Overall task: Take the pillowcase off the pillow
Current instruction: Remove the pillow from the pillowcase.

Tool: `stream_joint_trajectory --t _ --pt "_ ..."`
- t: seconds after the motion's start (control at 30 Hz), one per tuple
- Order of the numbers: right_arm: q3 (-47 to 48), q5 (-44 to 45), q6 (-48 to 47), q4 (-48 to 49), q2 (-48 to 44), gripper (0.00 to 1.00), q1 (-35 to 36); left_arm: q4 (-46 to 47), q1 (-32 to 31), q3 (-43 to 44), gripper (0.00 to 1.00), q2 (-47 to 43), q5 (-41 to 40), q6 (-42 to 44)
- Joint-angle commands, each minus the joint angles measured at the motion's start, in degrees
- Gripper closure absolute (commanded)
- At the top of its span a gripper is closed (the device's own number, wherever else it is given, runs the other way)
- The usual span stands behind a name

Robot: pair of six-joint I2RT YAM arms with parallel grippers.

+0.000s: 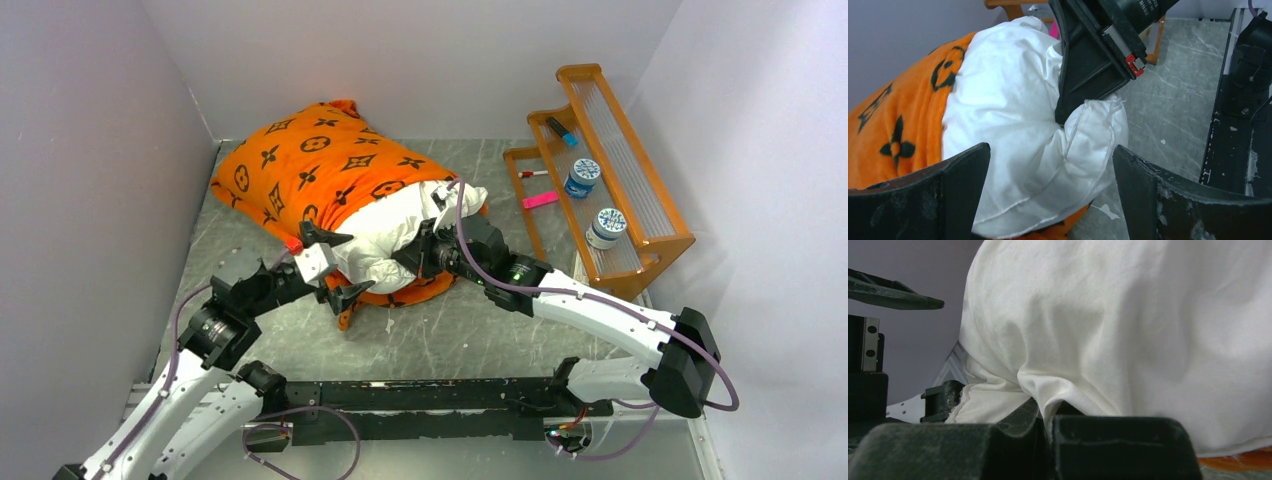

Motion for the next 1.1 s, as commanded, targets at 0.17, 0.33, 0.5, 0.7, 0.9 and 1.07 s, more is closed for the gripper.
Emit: stream_joint_trajectory --t 0.17,0.33,0.5,0.7,0.9,1.07 --pt "4.8 -1.7 2.1 10.4 -0.1 1.0 -0.1 1.1 -11.9 2.6 0.04 6.4 -12.7 17.7" --pt "4.4 -1.5 2.2 10.6 -0.4 1.0 -0.1 1.8 -18.5 2.6 0.03 9.1 -20.5 21.9" --pt "4.3 -2.2 3.3 11.9 -0.8 1.0 -0.1 5.2 -24.9 -0.1 0.03 11.7 -32.4 23.4" --pt "4.7 -5.6 5.1 14.6 -0.9 1.0 -0.1 12.0 -29.5 -1.8 0.03 18.5 -48.7 24.7" --pt "1.2 -4.0 4.8 16.4 -3.3 1.0 -0.1 17.4 -29.6 -0.5 0.26 19.6 -54.8 23.2" --pt "-0.7 -1.3 3.0 14.9 -6.3 0.89 -0.1 18.9 -29.5 -0.8 0.86 20.1 -57.3 20.7"
